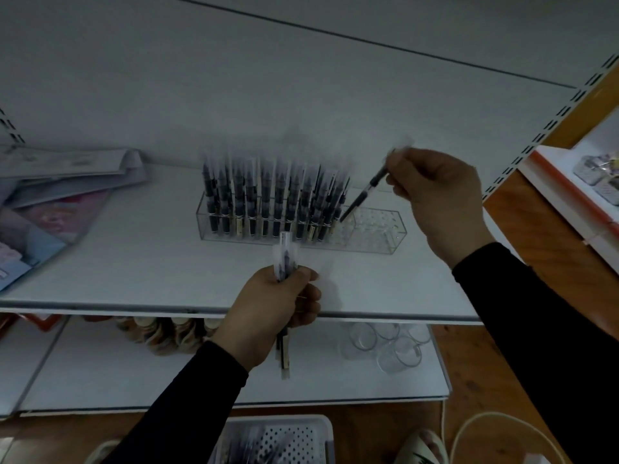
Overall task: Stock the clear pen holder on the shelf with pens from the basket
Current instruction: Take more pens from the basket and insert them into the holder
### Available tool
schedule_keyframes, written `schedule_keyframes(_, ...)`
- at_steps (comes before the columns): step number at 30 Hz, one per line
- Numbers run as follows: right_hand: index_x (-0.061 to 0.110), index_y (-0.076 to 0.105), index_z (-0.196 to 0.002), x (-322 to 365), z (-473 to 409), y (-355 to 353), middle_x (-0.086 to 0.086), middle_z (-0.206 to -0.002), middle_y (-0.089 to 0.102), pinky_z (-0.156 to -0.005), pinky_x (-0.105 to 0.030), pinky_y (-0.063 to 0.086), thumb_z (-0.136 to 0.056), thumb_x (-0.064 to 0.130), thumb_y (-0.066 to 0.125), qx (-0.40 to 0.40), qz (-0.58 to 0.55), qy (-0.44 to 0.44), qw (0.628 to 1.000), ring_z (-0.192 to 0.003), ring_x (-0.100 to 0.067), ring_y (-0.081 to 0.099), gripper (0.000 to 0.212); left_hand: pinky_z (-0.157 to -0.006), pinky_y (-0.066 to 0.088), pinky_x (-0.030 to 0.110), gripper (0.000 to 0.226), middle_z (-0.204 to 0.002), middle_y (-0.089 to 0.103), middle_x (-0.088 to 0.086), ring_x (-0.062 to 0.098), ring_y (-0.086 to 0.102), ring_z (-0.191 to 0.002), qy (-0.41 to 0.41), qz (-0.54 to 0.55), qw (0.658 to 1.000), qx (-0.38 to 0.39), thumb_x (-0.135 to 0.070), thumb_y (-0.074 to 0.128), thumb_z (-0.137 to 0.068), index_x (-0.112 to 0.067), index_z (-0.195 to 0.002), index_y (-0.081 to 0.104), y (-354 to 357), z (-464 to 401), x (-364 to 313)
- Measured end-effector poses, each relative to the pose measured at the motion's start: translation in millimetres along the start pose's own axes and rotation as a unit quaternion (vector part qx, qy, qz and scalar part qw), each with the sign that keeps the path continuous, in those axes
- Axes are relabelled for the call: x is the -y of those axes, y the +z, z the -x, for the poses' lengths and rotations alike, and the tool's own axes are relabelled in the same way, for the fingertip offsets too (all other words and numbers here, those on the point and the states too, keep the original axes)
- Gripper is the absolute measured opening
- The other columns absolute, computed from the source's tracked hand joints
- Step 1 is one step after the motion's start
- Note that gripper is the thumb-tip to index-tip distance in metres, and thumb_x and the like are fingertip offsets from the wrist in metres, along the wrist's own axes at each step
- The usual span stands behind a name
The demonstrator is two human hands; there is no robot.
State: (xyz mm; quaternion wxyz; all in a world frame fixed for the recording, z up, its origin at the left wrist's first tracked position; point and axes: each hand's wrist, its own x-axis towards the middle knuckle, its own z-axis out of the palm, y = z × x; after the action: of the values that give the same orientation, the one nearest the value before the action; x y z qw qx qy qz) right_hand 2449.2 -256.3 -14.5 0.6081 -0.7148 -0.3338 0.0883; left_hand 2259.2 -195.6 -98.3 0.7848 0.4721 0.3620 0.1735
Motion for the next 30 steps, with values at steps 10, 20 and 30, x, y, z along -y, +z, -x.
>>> schedule_keyframes(10, 0.019, 0.074, -0.096, -7, -5, 14, 0.014, -0.080, 0.068, -0.080, -0.021, 0.054, -0.090, 0.026, 0.066, 0.019, 0.137, -0.069, 0.988, -0.073, 0.001, 0.063, 0.012, -0.050, 0.047, 0.023, 0.021, -0.062, 0.060, 0.002, 0.013, 0.056, -0.052, 0.010, -0.037, 0.999, -0.013, -0.017, 0.049, -0.098, -0.005, -0.093, 0.066, -3, -1, 1)
schedule_keyframes(20, 0.012, 0.074, -0.102, -22, 5, 25, 0.011, -0.085, 0.067, -0.070, 0.002, 0.040, -0.091, 0.026, 0.065, 0.062, 0.183, -0.063, 0.979, -0.071, 0.018, 0.058, 0.020, -0.048, 0.043, 0.023, 0.022, -0.061, 0.056, 0.001, 0.012, 0.052, -0.050, 0.016, -0.057, 0.998, -0.016, -0.017, 0.049, -0.098, -0.005, -0.094, 0.067, -4, -1, 1)
schedule_keyframes(30, 0.018, 0.073, -0.102, -27, 12, 25, 0.017, -0.086, 0.064, -0.070, 0.005, 0.038, -0.091, 0.029, 0.066, 0.070, 0.216, -0.046, 0.973, -0.073, 0.020, 0.055, 0.018, -0.048, 0.044, 0.024, 0.021, -0.062, 0.057, 0.002, 0.013, 0.053, -0.051, 0.008, -0.047, 0.999, -0.007, -0.017, 0.050, -0.098, -0.005, -0.095, 0.067, -4, -2, 1)
